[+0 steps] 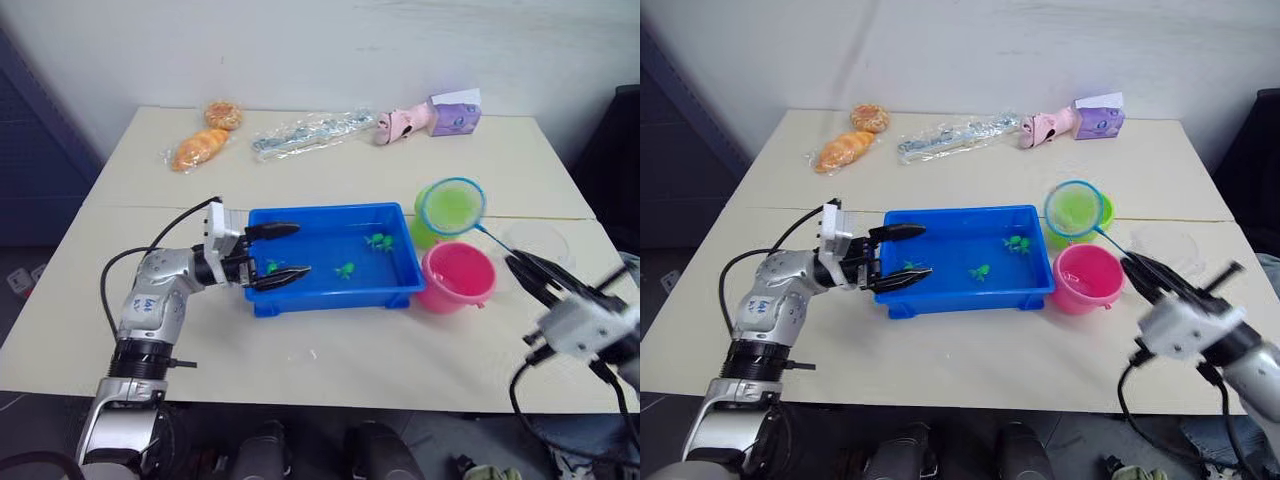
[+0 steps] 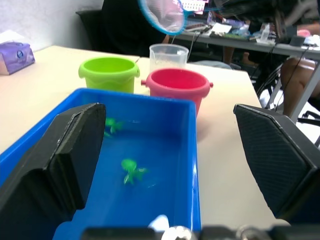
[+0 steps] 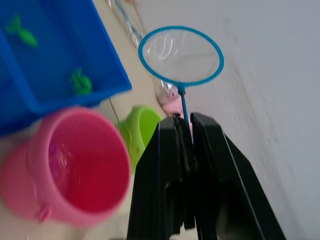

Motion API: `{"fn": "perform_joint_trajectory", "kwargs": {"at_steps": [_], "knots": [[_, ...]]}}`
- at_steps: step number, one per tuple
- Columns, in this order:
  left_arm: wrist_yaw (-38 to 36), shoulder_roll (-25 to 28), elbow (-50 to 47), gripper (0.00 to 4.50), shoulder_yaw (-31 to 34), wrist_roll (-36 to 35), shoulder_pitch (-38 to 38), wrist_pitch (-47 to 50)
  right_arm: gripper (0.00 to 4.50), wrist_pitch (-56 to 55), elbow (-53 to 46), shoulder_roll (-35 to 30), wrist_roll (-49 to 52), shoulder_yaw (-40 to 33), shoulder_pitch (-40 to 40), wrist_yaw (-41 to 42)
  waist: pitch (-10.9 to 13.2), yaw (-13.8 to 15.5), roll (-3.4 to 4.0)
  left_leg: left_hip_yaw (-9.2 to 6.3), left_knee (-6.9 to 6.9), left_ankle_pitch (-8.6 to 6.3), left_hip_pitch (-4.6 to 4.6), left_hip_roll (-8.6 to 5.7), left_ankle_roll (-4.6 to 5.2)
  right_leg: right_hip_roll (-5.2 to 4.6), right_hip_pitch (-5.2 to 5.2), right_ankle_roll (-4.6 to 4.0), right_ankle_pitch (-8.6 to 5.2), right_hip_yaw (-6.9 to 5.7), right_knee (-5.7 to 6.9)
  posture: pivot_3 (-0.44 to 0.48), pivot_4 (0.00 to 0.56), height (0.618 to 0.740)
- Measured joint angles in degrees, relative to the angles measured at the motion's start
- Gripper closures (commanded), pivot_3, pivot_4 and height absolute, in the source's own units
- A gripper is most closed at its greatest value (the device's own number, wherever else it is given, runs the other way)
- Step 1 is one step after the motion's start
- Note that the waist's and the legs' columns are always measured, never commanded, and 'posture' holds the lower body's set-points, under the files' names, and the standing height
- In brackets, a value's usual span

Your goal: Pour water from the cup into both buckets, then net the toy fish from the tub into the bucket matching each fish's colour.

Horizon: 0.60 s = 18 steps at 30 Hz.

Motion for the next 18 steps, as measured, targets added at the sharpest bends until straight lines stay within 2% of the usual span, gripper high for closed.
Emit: {"fn": "perform_joint_trajectory", "kwargs": {"at_steps": [2, 4, 8, 9, 11, 13, 18], "knots": [[0.1, 0.8, -0.2, 0.09, 0.8, 0.0, 1.0, -0.4, 4.5, 10.3, -3.3, -0.6, 6.1, 3.5, -5.5, 2.3, 0.0, 0.7, -0.07, -0.27, -0.05, -0.02, 0.0, 0.01, -0.06, 0.02, 0.02, -0.02, -0.01, -0.16, 0.0, 0.0, 0.15, 0.74], [0.4, 1.8, -0.1, 0.09, 1.9, 0.0, 2.2, -0.7, 4.5, 27.4, -7.6, 2.0, 18.6, 8.2, -12.6, 1.7, 0.0, 1.0, -0.09, -0.36, 0.0, -0.02, -0.26, 0.06, -0.09, 0.0, -0.19, -0.07, -0.02, -0.19, 0.01, 0.0, 0.15, 0.74], [1.0, 2.2, -1.1, 0.09, 2.9, -0.1, 4.0, -0.7, 4.5, 50.3, -11.0, 6.6, 33.3, 13.3, -21.0, -3.6, 0.0, 1.4, -0.09, -0.5, 0.22, -0.08, -0.71, -0.03, 0.06, -0.1, -0.38, -0.09, -0.01, -0.28, -0.07, 0.0, 0.15, 0.74], [1.2, 2.3, -2.0, 0.09, 3.2, -0.1, 4.9, -0.7, 4.5, 55.5, -11.0, 9.4, 36.3, 13.9, -23.4, -6.2, 0.0, 1.4, -0.09, -0.52, 0.23, -0.1, -0.71, -0.04, 0.09, -0.12, -0.36, -0.09, 0.0, -0.3, -0.1, 0.0, 0.15, 0.74], [1.6, 2.3, -3.4, 0.09, 3.4, -0.2, 6.0, -0.7, 4.5, 63.8, -10.9, 13.8, 39.5, 14.2, -26.8, -11.8, 0.0, 1.7, -0.09, -0.53, 0.21, -0.11, -0.75, -0.1, 0.12, -0.17, -0.38, -0.09, 0.0, -0.31, -0.1, 0.0, 0.15, 0.74], [1.8, 2.4, -4.2, 0.09, 3.6, -0.2, 6.6, -0.6, 4.5, 67.3, -10.6, 15.4, 40.0, 14.4, -27.7, -14.3, 0.0, 2.0, -0.09, -0.54, 0.19, -0.12, -0.75, -0.11, 0.13, -0.17, -0.38, -0.09, 0.0, -0.33, -0.11, 0.0, 0.15, 0.74], [2.9, 2.5, -5.2, 0.09, 4.0, -0.3, 7.3, -0.1, 4.5, 75.0, -8.1, 24.2, 39.8, 15.5, -29.9, -21.7, 0.0, 1.8, -0.08, -0.49, 0.14, -0.11, -0.76, -0.11, 0.11, -0.15, -0.46, -0.09, 0.0, -0.32, -0.05, 0.0, 0.15, 0.74]]}}
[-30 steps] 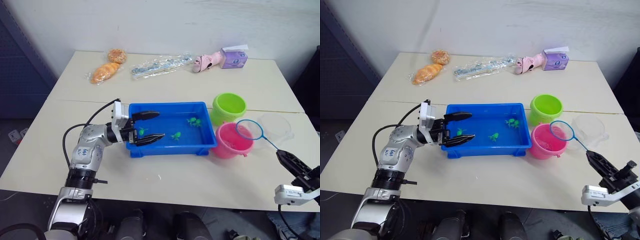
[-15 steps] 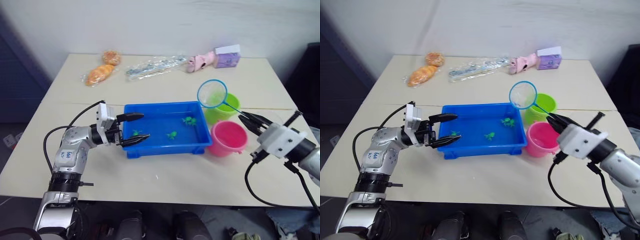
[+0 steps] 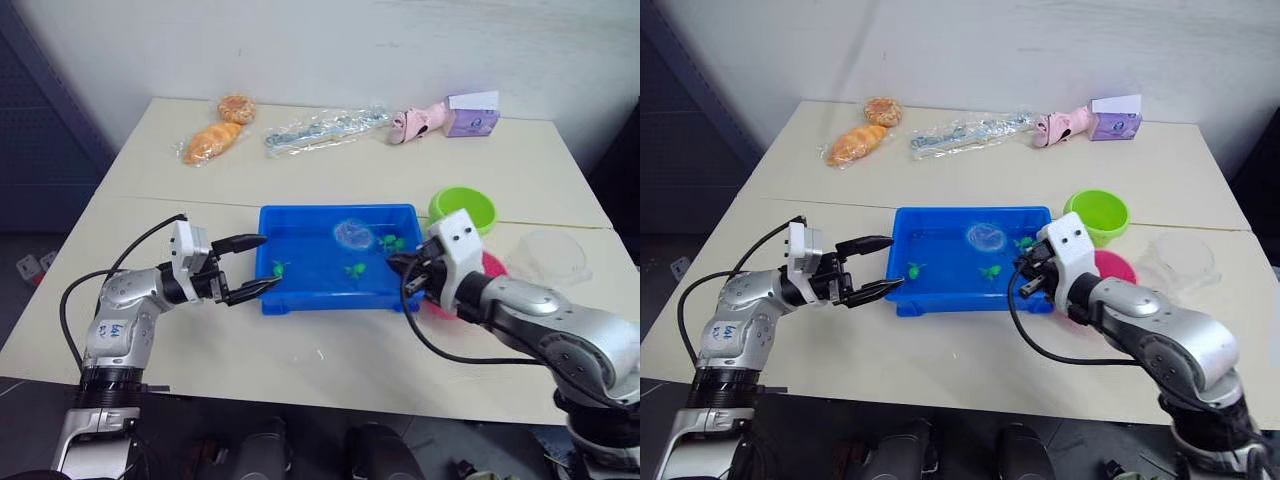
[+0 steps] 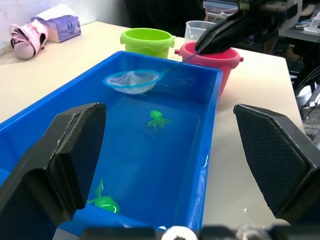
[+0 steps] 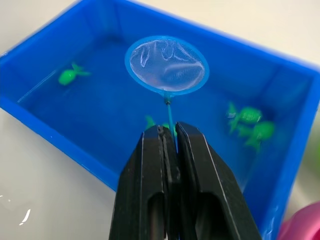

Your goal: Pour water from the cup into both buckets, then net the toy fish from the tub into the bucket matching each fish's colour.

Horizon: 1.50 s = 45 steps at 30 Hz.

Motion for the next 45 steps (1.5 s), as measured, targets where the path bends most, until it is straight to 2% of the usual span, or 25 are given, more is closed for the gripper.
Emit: {"fn": "perform_joint_trajectory", "kwargs": {"at_steps": [7, 18, 25, 32, 45], "knots": [[0.6, 0.0, -0.4, 0.09, 0.0, 0.0, 0.0, 0.2, 4.5, 2.9, 1.8, 5.1, -3.8, -0.2, -0.6, -5.1, 0.0, -0.1, 0.0, 0.05, -0.04, 0.0, -0.02, 0.0, 0.0, 0.02, -0.05, 0.0, 0.0, 0.03, 0.01, 0.0, 0.15, 0.74], [0.5, 0.0, -0.6, 0.09, 0.0, 0.0, 0.0, 0.2, 4.5, 0.5, 1.7, 6.7, -8.7, -2.8, 0.5, -4.7, 0.0, -0.9, 0.0, 0.08, -0.11, 0.0, -0.02, 0.0, 0.0, 0.02, -0.1, 0.0, 0.0, 0.05, 0.02, 0.0, 0.15, 0.74], [0.5, -0.2, -0.5, 0.09, -0.6, 0.0, -1.2, 0.2, 4.5, 0.0, 5.0, 10.8, -11.7, -4.7, 2.4, -4.9, 0.0, -1.2, 0.0, 0.09, -0.14, 0.0, -0.02, 0.0, 0.0, 0.04, -0.13, 0.0, 0.0, 0.06, 0.05, 0.0, 0.15, 0.74], [0.5, -0.2, -0.5, 0.09, -1.1, 0.0, -1.9, 0.2, 4.5, -0.4, 7.8, 14.6, -12.3, -6.3, 2.8, -4.3, 0.0, -1.3, 0.0, 0.22, -0.17, 0.02, -0.09, 0.0, -0.03, 0.04, -0.34, 0.0, 0.0, 0.2, 0.19, 0.0, 0.15, 0.74], [0.5, -0.2, -0.5, 0.09, -1.2, 0.0, -1.9, 0.6, 4.5, 5.8, 5.0, 18.6, -9.3, -5.0, 2.4, -0.8, 0.0, -1.3, 0.0, 0.26, -0.27, 0.02, -0.1, 0.01, -0.02, 0.04, -0.45, 0.0, 0.0, 0.25, 0.23, 0.0, 0.15, 0.74]]}}
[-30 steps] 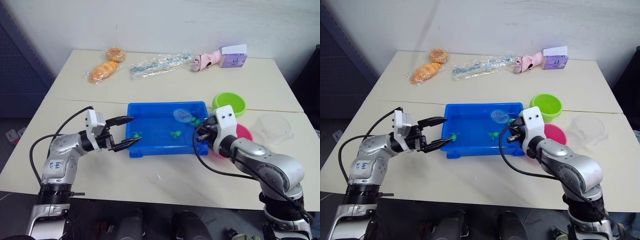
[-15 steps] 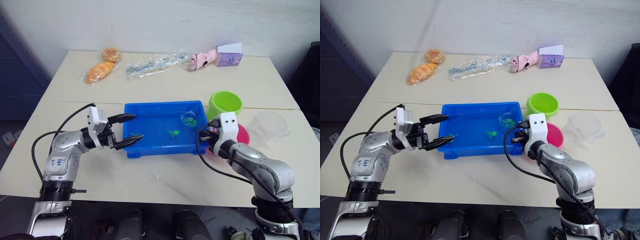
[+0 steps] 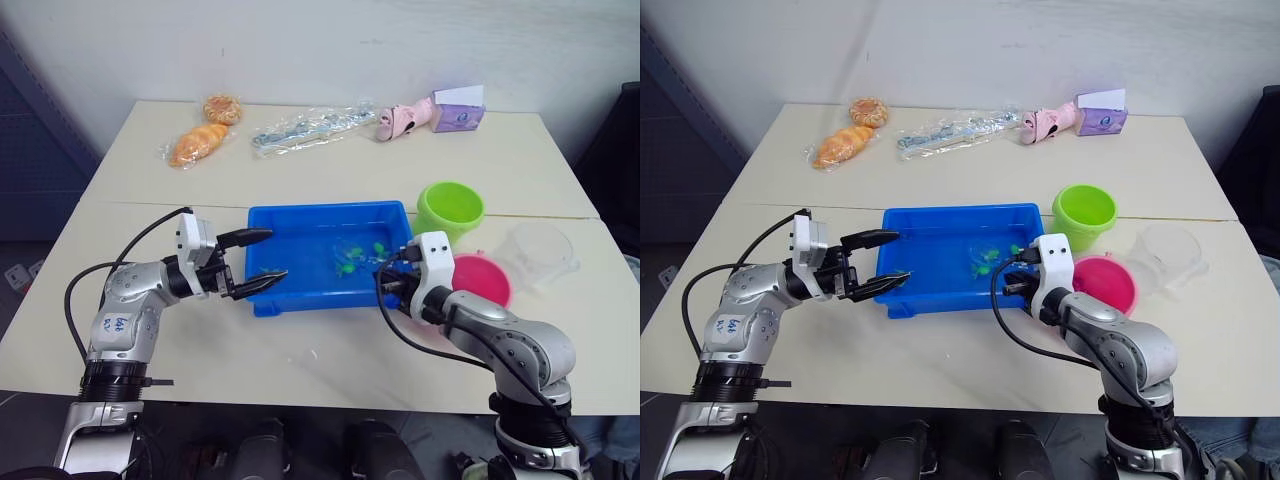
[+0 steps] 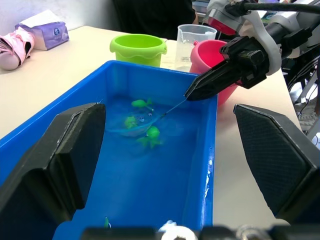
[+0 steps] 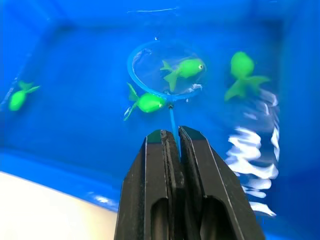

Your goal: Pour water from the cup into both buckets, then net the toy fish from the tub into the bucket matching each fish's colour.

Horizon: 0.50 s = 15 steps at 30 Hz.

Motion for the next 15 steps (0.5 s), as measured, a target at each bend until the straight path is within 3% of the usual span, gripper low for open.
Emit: {"fn": "perform_joint_trajectory", "kwargs": {"at_steps": [15], "knots": [[0.1, -0.4, 0.0, 0.09, -0.5, 0.0, 0.0, 0.0, 4.5, 8.5, -4.1, 1.4, 3.2, -5.8, -0.2, -0.6, 0.0, 0.0, 0.0, 0.06, -0.17, 0.01, -0.01, 0.0, 0.0, 0.0, -0.1, 0.0, 0.0, 0.05, -0.02, 0.0, 0.15, 0.74]]}}
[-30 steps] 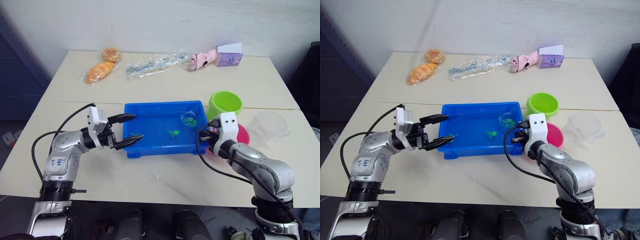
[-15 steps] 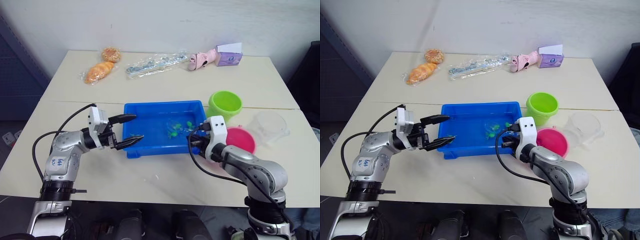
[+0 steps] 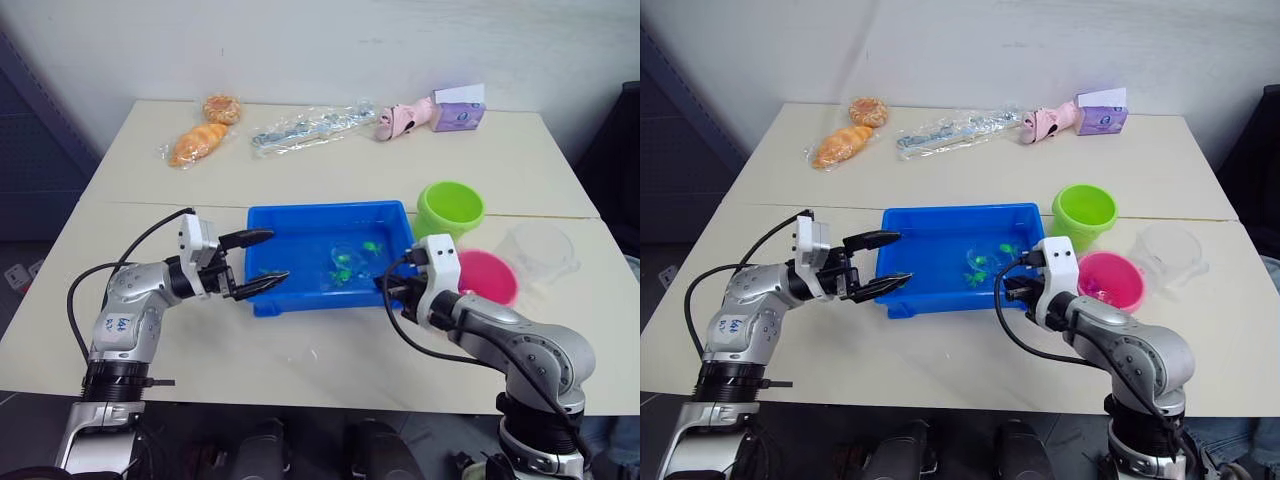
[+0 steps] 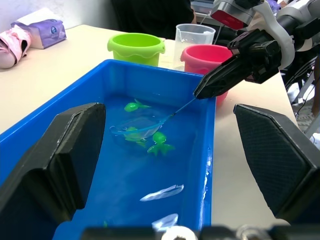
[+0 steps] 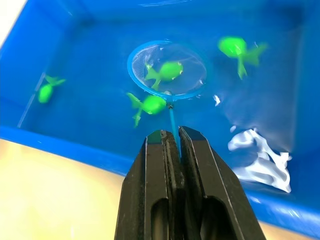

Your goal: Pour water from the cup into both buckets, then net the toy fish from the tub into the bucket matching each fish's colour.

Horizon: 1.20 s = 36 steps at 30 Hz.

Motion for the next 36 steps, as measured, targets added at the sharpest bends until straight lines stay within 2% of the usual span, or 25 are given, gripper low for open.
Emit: {"fn": "perform_joint_trajectory", "kwargs": {"at_steps": [6, 15, 21, 30, 36], "knots": [[0.0, 0.0, 0.0, 0.09, 0.0, 0.0, -0.3, 0.0, 4.5, 1.3, 0.8, 0.4, -2.0, 0.2, -2.3, -1.7, 0.0, 0.0, 0.0, 0.04, -0.27, 0.14, 0.0, -0.01, -0.06, 0.0, -0.11, 0.0, 0.0, 0.01, -0.01, 0.0, 0.15, 0.74], [-0.1, 0.0, 0.0, 0.09, 0.0, 0.0, -0.3, 0.0, 4.5, -10.2, 1.2, -8.0, -11.0, 9.5, -1.8, 2.1, 0.0, 0.0, 0.0, 0.09, -0.45, 0.27, 0.0, -0.03, -0.21, 0.02, -0.15, 0.0, 0.0, 0.01, -0.01, 0.0, 0.15, 0.74], [-0.1, 0.0, 0.1, 0.09, 0.0, 0.0, -0.3, -0.1, 4.5, -21.5, -4.4, -16.5, -14.5, 13.6, 3.1, 10.8, 0.0, 0.1, -0.01, 0.09, -0.45, 0.26, -0.01, -0.04, -0.19, 0.02, -0.11, 0.0, 0.0, 0.0, -0.04, 0.0, 0.15, 0.74], [-0.9, -0.1, 0.8, 0.09, -0.1, 0.0, -0.3, -0.7, 4.5, -28.5, -10.3, -22.2, -15.3, 10.1, 8.7, 16.9, 0.0, 0.2, -0.02, 0.06, -0.45, 0.29, 0.0, -0.03, -0.22, 0.02, -0.08, 0.0, 0.0, -0.03, -0.1, 0.0, 0.15, 0.74], [-0.7, -2.6, 1.0, 0.09, -0.1, -0.9, -2.8, 0.1, 4.5, -32.4, -12.4, -25.7, -15.0, -1.1, 13.9, 21.0, 0.0, 0.4, -0.04, 0.04, -0.38, 0.3, 0.01, -0.04, -0.2, 0.02, 0.01, 0.0, 0.0, -0.06, -0.17, 0.0, 0.15, 0.74]]}}
